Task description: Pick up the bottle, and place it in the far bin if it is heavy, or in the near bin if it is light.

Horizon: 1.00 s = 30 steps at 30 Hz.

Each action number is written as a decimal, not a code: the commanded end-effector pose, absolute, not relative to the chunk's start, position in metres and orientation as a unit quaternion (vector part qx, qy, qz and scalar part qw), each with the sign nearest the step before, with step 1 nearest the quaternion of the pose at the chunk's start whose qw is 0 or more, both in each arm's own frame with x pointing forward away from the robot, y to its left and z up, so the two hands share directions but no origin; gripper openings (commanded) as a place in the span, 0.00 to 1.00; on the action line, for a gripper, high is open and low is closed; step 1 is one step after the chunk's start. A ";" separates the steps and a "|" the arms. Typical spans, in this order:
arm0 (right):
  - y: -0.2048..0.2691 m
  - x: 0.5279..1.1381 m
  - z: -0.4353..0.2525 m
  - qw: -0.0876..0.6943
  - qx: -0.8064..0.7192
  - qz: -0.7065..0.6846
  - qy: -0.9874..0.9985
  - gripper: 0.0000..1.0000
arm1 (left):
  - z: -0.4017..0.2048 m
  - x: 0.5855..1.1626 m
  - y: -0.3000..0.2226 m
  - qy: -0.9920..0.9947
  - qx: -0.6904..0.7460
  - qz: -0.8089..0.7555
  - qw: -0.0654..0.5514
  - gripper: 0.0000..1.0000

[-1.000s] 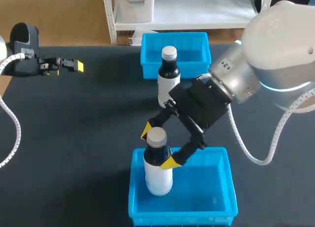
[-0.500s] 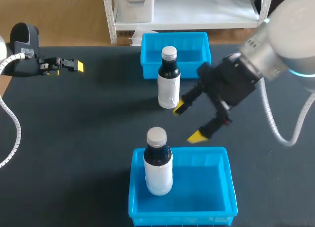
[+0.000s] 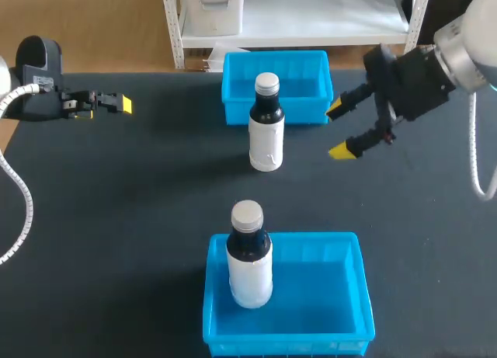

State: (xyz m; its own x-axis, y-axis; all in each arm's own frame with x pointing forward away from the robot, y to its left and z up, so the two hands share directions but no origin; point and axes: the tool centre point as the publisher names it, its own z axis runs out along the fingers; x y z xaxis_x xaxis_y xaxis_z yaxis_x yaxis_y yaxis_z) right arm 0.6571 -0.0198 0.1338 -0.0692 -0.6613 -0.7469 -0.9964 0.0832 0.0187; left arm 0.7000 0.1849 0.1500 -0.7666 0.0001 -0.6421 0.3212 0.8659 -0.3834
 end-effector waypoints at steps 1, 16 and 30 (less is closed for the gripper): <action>-0.011 0.697 0.126 0.291 -0.619 0.298 0.666 1.00 | 0.150 0.700 0.185 0.908 0.088 -0.243 0.330 1.00; 0.029 0.742 0.121 0.315 -0.600 0.335 0.654 1.00 | 0.150 0.700 0.185 0.908 0.088 -0.243 0.330 1.00; 0.062 0.745 0.126 0.324 -0.600 0.348 0.643 1.00 | 0.150 0.700 0.185 0.908 0.088 -0.243 0.330 1.00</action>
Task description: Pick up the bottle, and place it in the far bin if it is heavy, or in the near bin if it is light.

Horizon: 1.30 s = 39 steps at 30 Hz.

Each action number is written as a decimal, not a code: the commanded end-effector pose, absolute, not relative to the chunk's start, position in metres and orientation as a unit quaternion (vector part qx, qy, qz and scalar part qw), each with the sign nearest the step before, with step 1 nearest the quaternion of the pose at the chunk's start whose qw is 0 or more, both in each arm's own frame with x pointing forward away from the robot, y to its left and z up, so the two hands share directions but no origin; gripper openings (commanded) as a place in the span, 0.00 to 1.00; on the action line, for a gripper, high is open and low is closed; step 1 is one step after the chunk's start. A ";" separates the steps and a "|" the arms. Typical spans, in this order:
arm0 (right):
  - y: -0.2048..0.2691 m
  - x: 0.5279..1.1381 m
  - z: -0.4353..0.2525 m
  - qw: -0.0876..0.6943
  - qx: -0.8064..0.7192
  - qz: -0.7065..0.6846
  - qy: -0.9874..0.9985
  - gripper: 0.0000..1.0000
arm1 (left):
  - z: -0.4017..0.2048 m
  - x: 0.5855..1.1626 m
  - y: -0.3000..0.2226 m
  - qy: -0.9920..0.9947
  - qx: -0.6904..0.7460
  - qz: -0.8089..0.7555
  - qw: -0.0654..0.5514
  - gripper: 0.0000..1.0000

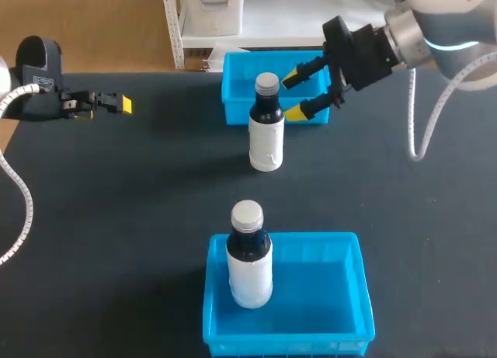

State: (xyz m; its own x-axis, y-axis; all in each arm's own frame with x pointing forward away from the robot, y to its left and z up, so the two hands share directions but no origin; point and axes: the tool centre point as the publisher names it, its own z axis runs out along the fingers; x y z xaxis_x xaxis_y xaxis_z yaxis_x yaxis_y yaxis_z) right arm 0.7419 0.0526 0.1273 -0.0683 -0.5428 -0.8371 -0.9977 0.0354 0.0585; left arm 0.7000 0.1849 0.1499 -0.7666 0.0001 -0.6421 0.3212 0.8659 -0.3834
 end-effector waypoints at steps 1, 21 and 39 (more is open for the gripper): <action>0.064 0.746 0.126 0.324 -0.600 0.348 0.643 1.00 | 0.150 0.700 0.185 0.908 0.088 -0.243 0.330 1.00; 0.094 0.750 0.122 0.315 -0.611 0.353 0.634 1.00 | 0.150 0.700 0.185 0.908 0.088 -0.243 0.330 1.00; 0.093 0.753 0.118 0.315 -0.612 0.355 0.633 0.47 | 0.150 0.700 0.185 0.908 0.088 -0.243 0.330 1.00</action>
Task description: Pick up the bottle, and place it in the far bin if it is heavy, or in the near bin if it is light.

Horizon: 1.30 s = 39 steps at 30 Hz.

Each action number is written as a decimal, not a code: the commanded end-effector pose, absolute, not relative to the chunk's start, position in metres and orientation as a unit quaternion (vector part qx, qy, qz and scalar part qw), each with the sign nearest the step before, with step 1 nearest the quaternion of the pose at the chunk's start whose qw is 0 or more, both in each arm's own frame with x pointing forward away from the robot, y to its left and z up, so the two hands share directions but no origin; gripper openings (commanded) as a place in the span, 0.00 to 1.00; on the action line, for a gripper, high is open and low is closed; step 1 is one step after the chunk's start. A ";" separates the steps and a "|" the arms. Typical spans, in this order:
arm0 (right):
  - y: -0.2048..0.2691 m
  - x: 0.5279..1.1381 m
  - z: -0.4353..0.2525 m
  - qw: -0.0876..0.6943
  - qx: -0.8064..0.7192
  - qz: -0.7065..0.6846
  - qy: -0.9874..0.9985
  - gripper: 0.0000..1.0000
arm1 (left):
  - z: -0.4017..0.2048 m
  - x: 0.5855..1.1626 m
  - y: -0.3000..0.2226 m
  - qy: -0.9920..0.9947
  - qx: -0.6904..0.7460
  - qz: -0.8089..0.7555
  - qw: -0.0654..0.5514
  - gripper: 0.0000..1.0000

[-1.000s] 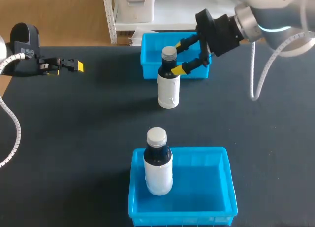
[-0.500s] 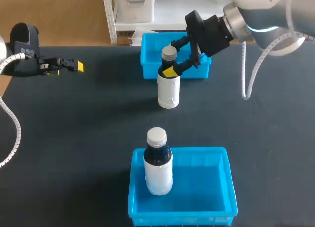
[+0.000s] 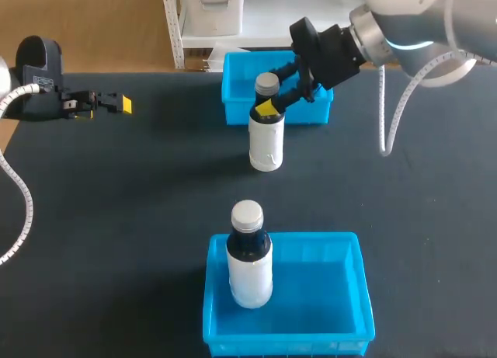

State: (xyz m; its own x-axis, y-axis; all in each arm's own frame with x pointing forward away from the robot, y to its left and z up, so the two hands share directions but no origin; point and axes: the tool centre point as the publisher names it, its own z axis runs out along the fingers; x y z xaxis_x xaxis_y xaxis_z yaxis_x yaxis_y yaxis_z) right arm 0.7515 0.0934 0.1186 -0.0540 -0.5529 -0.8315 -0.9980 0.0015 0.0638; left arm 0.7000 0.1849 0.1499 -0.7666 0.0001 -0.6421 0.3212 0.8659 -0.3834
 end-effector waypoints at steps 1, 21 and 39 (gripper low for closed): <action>0.093 0.753 0.118 0.315 -0.612 0.355 0.632 0.46 | 0.150 0.700 0.185 0.908 0.088 -0.243 0.330 1.00; 0.080 0.747 0.149 0.328 -0.617 0.345 0.626 0.00 | 0.150 0.700 0.185 0.908 0.088 -0.243 0.330 1.00; 0.022 0.733 0.207 0.332 -0.614 0.320 0.641 0.00 | 0.150 0.700 0.185 0.908 0.088 -0.243 0.330 1.00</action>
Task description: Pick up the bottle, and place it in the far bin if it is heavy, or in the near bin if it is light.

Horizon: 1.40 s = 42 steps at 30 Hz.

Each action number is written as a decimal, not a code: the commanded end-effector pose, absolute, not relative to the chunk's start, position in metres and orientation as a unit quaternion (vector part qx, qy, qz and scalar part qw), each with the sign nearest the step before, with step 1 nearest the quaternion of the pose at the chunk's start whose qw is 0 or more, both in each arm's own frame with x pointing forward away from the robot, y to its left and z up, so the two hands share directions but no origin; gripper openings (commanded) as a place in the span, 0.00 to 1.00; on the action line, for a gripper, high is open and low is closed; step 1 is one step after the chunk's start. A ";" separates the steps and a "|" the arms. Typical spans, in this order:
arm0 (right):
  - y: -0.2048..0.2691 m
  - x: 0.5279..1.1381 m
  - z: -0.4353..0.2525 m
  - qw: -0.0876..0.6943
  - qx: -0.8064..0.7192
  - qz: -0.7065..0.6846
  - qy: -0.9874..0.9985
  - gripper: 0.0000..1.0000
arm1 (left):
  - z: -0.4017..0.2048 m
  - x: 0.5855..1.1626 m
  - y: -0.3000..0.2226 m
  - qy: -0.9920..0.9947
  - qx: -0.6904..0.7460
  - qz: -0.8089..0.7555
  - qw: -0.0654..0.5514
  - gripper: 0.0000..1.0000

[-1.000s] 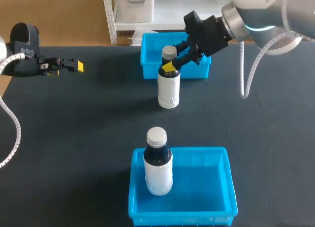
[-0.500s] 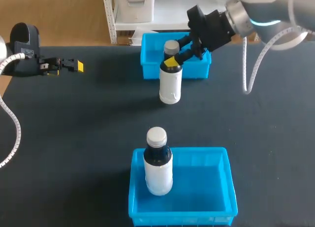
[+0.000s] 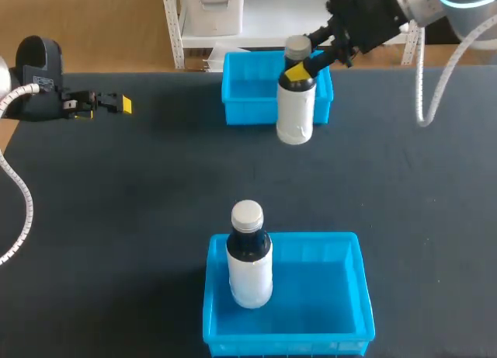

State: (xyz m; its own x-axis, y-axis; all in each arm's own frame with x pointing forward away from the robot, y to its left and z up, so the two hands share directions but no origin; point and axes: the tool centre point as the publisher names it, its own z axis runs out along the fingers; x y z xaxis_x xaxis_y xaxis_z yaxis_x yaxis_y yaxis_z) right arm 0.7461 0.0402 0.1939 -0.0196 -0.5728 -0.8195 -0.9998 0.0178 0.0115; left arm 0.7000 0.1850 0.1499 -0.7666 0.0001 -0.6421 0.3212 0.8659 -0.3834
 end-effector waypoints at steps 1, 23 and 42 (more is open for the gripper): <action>0.017 0.732 0.209 0.333 -0.611 0.319 0.643 0.00 | 0.150 0.700 0.185 0.908 0.088 -0.243 0.330 1.00; -0.070 0.723 0.234 0.341 -0.580 0.291 0.680 0.00 | 0.150 0.700 0.185 0.908 0.088 -0.243 0.330 1.00; -0.114 0.774 0.241 0.341 -0.579 0.284 0.684 0.00 | 0.150 0.700 0.185 0.908 0.088 -0.243 0.330 1.00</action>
